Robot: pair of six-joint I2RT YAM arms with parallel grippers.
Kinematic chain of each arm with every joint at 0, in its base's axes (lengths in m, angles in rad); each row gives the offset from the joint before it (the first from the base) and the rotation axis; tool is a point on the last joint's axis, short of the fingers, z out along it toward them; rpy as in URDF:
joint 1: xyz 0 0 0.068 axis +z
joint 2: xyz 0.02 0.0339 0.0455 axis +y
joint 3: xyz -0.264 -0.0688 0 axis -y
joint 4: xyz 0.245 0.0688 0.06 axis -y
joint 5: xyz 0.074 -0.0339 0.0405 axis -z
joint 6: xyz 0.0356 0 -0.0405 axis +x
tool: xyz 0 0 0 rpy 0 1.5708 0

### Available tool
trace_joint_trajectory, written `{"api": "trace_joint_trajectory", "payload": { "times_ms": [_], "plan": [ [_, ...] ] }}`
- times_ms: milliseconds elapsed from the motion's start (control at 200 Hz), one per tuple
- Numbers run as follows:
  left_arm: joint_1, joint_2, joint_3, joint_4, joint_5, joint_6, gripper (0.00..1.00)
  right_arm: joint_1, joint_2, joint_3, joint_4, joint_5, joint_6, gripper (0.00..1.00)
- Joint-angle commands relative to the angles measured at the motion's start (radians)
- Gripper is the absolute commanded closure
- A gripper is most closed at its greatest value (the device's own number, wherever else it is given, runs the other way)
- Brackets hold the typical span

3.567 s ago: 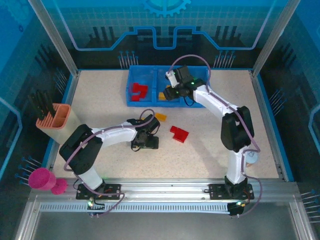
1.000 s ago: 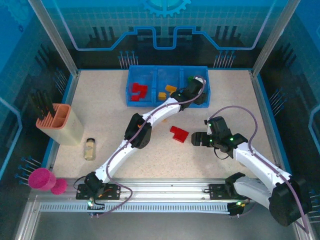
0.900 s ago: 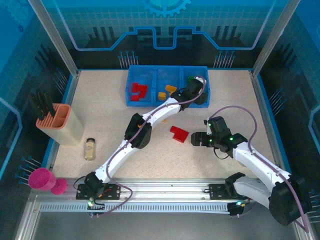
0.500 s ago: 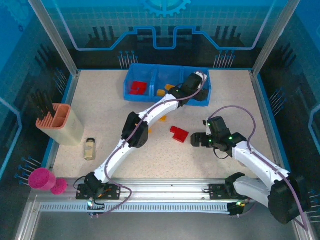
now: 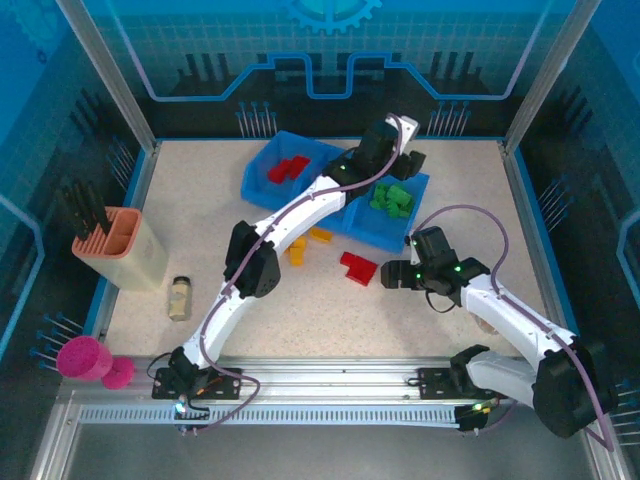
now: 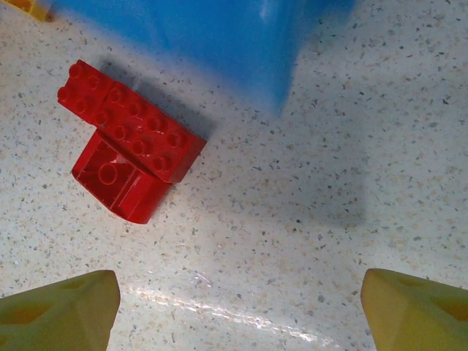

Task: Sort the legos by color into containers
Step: Place the lego in the container, then move the container to the top-center of the table.

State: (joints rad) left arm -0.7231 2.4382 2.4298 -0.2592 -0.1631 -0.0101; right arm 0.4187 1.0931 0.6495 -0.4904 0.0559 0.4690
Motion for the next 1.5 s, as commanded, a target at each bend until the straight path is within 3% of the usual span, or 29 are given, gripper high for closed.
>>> {"api": "trace_joint_trajectory", "payload": {
  "times_ms": [0, 285, 440, 736, 911, 1061, 1206, 1296, 1496],
  "plan": [
    [0.000, -0.017, -0.067, 0.016, 0.017, -0.043, 0.33, 0.009, -0.024, 0.021, -0.062, 0.052, -0.016, 0.13],
    [0.009, -0.041, -0.092, 0.024, 0.048, -0.051, 0.39, -0.029, -0.040, 0.028, -0.058, 0.096, 0.006, 0.13],
    [0.024, -0.101, -0.093, -0.009, 0.077, -0.050, 0.40, -0.078, -0.015, 0.060, 0.026, 0.033, 0.041, 0.15],
    [0.083, -0.375, -0.294, -0.031, 0.053, -0.014, 0.40, -0.145, 0.216, 0.213, 0.151, -0.043, 0.104, 0.19],
    [0.130, -0.568, -0.493, 0.005, 0.020, -0.009, 0.39, -0.179, 0.409, 0.318, 0.133, -0.032, 0.108, 0.33],
    [0.169, -0.701, -0.618, 0.013, -0.019, -0.007, 0.39, -0.199, 0.514, 0.384, 0.129, -0.038, 0.089, 0.62],
    [0.205, -0.795, -0.721, 0.004, -0.057, -0.005, 0.38, -0.235, 0.550, 0.438, 0.146, -0.073, 0.102, 0.81],
    [0.234, -0.848, -0.787, 0.003, -0.071, -0.020, 0.38, -0.265, 0.560, 0.480, 0.166, -0.135, 0.132, 0.87],
    [0.272, -0.923, -0.870, -0.011, -0.088, -0.027, 0.38, -0.290, 0.595, 0.625, 0.148, -0.178, 0.178, 0.90]
  ]
}}
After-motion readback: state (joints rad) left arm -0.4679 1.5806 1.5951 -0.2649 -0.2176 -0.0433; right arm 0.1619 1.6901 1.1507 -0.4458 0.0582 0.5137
